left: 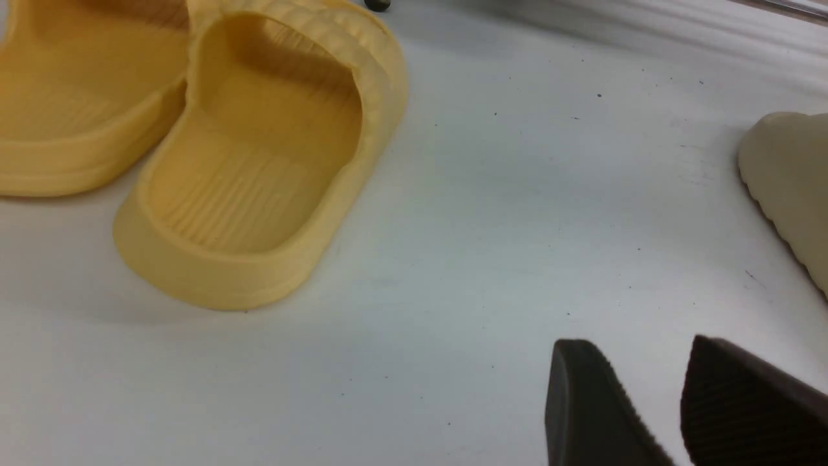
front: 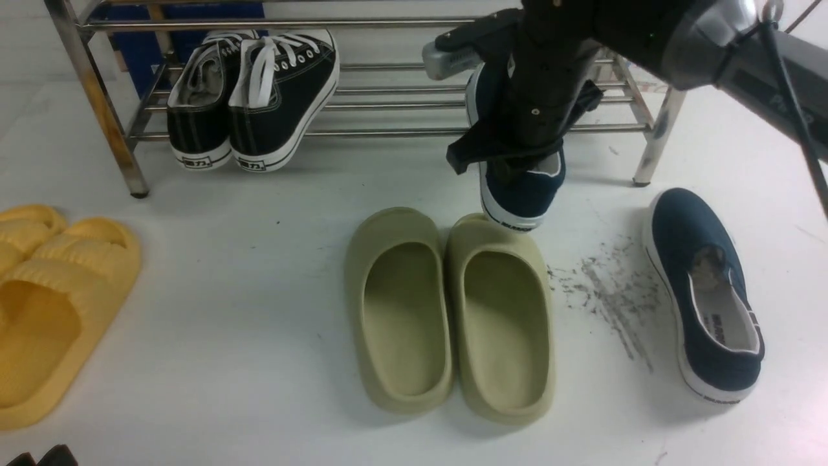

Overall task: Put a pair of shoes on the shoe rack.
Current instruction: Use the right arm to put a shoe into the shoe rack

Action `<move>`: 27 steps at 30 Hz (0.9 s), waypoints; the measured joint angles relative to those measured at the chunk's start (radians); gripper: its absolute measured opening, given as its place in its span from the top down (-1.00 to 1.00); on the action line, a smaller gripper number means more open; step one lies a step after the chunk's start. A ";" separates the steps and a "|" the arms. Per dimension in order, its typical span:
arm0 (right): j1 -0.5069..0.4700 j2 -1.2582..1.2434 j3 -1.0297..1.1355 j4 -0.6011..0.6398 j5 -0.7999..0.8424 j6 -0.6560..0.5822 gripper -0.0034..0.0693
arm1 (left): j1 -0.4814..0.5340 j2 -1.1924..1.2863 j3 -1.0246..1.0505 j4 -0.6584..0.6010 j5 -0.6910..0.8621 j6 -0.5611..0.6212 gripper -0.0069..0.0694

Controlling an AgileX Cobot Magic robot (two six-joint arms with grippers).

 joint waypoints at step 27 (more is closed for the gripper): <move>-0.091 0.172 -0.249 0.005 0.000 -0.103 0.77 | 0.000 0.000 0.000 0.000 0.000 0.000 0.19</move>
